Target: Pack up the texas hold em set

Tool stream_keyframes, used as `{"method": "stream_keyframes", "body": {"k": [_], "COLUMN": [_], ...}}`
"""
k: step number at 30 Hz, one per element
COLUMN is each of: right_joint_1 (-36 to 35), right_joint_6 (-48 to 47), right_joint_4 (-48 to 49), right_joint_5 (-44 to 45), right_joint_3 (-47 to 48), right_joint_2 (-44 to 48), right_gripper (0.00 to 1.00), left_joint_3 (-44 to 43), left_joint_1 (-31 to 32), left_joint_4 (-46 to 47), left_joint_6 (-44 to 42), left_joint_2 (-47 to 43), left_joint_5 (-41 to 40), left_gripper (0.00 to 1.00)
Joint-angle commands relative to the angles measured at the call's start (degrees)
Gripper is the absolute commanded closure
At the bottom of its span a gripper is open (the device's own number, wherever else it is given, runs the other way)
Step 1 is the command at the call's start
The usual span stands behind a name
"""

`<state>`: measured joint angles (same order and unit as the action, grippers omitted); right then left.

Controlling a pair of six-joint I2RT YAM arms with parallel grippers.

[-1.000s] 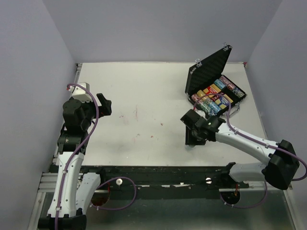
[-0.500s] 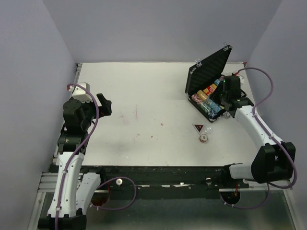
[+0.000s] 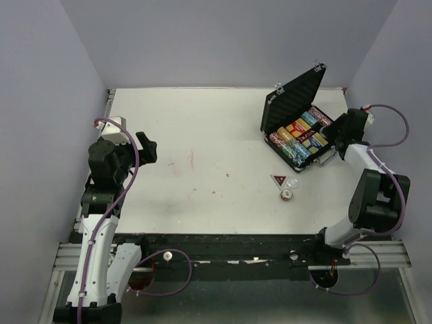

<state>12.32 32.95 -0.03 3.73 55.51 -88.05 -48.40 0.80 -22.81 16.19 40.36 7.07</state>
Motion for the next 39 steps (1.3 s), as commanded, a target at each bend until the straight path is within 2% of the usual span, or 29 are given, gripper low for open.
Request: {"method": "stream_keyframes", "body": {"k": [1, 16, 36, 37, 39], "right_joint_1": [1.3, 4.4, 4.9, 4.9, 4.9], "right_joint_6": [-1.0, -3.8, -5.3, -5.5, -5.7], "right_joint_4": [8.8, 7.8, 4.5, 4.3, 4.0], "right_joint_5": [-3.4, -10.1, -13.7, -13.4, -12.3], "right_joint_3": [4.1, 12.4, 17.4, 17.5, 17.4], "right_joint_2": [-3.1, -14.7, -22.2, -22.1, -21.6], "right_gripper": [0.99, 0.99, 0.99, 0.98, 0.84], "left_joint_3": [0.2, 0.2, 0.2, 0.2, 0.2], "left_joint_1": [-0.3, -0.3, -0.3, -0.3, -0.3], "left_joint_4": [0.7, 0.8, 0.8, 0.8, 0.8], "left_joint_6": [0.0, 0.0, 0.1, 0.1, 0.1], "left_joint_2": [0.1, 0.3, 0.1, 0.2, 0.1], "left_joint_5": [-0.3, -0.6, -0.2, -0.2, -0.2], "left_gripper": [0.01, 0.01, 0.01, 0.01, 0.01]}}
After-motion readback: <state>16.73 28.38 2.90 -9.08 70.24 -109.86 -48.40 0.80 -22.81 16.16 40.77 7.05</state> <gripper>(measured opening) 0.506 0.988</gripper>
